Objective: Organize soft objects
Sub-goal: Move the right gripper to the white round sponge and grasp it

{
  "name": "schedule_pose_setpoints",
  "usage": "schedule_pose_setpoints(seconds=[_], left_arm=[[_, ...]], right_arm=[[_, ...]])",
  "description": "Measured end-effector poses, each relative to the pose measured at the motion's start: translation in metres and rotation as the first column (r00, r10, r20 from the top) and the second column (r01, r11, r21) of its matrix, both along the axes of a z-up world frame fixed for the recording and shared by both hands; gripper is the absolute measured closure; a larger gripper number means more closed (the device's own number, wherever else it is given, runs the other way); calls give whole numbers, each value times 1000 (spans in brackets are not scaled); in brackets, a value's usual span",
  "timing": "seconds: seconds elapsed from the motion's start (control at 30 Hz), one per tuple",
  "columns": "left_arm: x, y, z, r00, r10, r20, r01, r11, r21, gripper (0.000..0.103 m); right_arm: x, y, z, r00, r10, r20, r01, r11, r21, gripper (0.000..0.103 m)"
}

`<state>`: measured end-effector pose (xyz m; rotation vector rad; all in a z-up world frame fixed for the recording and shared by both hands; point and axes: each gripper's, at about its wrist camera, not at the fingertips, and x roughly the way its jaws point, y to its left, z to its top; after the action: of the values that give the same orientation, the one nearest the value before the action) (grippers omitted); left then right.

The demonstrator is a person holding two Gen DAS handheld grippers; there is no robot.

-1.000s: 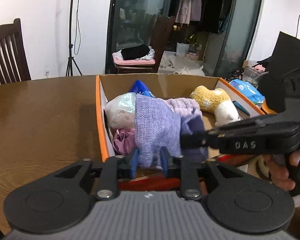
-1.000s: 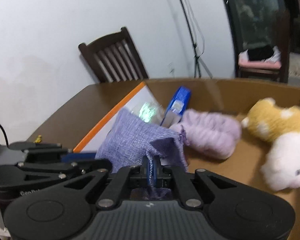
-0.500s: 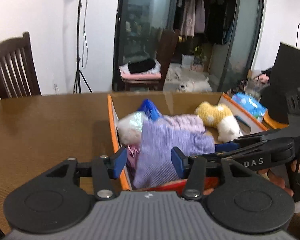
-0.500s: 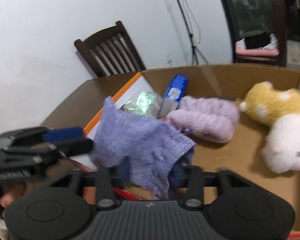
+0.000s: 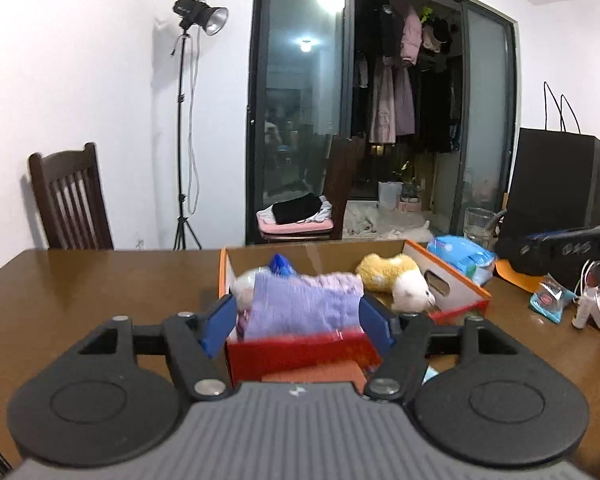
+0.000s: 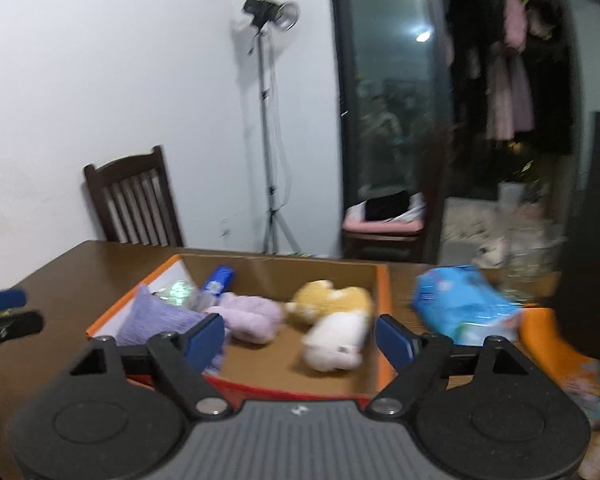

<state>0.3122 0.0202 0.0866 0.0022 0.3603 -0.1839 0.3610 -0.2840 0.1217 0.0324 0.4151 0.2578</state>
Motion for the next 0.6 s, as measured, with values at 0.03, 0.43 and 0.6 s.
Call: schedule_pose_setpoints(seconds=[0.03,0.43,0.6], left_arm=[[-9,-2,-2,1000,7,-4,-7,1000,3,33],[-95,-18,-34,996,26,-89,-26,1000,-6,24],[-122,-26,-51,991,-6,-137,9,1000,20,19]], right_arm=[[-10,-6,0,1000,-10,11,10,1000,4,20],[-137,-27,-45,999,-32,3,32,999,14,19],[-174,-34,-72,998,-17,-62,18,1000,11,16]])
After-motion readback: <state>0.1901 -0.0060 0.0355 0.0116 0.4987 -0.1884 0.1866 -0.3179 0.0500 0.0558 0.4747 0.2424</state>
